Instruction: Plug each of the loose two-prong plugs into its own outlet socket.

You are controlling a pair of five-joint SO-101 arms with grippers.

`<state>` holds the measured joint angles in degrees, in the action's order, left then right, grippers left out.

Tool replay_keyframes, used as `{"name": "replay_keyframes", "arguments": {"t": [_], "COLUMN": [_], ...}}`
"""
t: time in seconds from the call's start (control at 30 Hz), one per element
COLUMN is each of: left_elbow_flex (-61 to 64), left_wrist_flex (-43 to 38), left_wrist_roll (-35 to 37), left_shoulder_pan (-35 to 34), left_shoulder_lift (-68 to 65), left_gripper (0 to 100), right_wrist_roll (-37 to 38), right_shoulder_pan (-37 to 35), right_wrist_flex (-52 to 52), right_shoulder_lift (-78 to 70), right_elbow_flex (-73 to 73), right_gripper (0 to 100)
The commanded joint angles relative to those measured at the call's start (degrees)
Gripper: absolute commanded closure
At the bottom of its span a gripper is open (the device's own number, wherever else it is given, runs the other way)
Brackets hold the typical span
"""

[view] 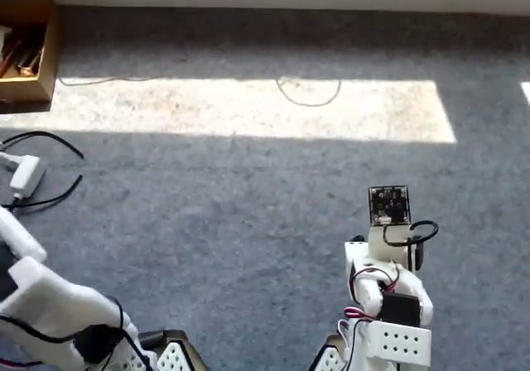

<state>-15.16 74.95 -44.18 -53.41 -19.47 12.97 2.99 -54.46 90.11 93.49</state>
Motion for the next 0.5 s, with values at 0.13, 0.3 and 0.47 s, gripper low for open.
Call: {"name": "replay_keyframes", "arguments": {"t": [0.13, 0.3, 0.47], "left_elbow_flex": [-24.04, -37.14, -50.51], "left_wrist_flex": [0.62, 3.87, 13.98], "left_wrist_roll": [0.00, -0.35, -0.26], "left_shoulder_pan": [0.75, 0.40, 0.13], "left_shoulder_lift": [-24.84, -34.59, -36.00], "left_gripper": [100, 98, 77], "right_wrist_roll": [-0.35, -0.35, -0.35], "right_shoulder_pan": [-0.66, -0.84, -0.92], "right_wrist_flex": [0.84, 0.84, 0.84], "right_shoulder_lift": [0.31, 0.31, 0.31], "right_elbow_flex": [0.04, 0.13, 0.13], "right_gripper": [64.2, 64.2, 64.2]}}
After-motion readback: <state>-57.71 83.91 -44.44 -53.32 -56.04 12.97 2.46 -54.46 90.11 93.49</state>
